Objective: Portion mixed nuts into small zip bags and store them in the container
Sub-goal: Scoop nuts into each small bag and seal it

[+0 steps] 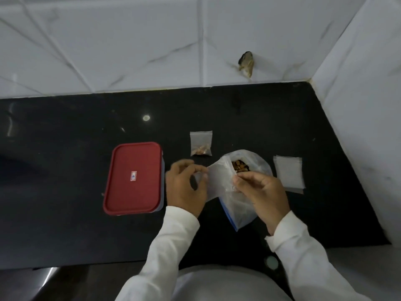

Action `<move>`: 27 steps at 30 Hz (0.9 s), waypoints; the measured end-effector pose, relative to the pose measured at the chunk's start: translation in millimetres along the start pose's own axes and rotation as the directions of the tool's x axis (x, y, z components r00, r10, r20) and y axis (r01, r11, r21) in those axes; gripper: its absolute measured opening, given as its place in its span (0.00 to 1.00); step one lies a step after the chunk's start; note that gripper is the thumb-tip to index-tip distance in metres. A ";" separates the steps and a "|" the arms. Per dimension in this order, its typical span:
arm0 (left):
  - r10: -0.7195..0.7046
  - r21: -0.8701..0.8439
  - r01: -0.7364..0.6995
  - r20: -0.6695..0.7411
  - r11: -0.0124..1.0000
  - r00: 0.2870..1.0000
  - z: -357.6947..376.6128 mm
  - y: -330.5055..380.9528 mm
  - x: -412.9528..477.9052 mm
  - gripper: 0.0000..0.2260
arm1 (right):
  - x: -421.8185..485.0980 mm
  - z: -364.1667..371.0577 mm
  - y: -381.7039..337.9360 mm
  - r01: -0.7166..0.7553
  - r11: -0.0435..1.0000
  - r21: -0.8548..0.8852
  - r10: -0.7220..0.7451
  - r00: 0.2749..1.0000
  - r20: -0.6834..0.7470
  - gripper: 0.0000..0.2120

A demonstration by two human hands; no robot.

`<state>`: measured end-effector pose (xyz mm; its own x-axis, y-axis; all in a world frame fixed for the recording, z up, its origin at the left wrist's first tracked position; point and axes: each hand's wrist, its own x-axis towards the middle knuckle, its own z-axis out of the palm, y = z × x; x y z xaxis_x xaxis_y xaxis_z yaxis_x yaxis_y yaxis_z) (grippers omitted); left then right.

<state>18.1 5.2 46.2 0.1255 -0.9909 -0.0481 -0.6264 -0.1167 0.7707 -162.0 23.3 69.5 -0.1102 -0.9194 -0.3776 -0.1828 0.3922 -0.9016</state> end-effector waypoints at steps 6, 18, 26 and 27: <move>-0.032 -0.160 0.045 0.082 0.986 0.996 -12.1 9.5 -5.6 0.14 | -6.9 35.1 3.4 0.395 0.802 -0.448 -0.465 0.884 -0.054 0.01; -0.197 -0.493 0.272 0.199 0.826 0.960 -11.6 -13.8 0.2 0.02 | -16.2 72.4 0.4 0.357 0.842 -0.403 -0.410 0.911 -0.050 0.08; -0.159 -0.587 0.295 0.273 0.754 0.949 -18.7 -14.0 -0.5 0.02 | -9.1 67.4 1.6 0.271 0.936 -0.223 -0.287 0.957 -0.039 0.07; -0.131 -0.551 0.253 0.252 0.795 0.959 -17.7 -15.1 -0.6 0.03 | -7.9 65.7 1.3 0.252 0.937 -0.242 -0.268 0.963 -0.035 0.07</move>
<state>41.2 8.8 45.8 0.0086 -0.9517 -0.3071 -0.0424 -0.3071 0.9507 -97.1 29.1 57.4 -0.0915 -0.9892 -0.1142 -0.4351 0.1429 -0.8890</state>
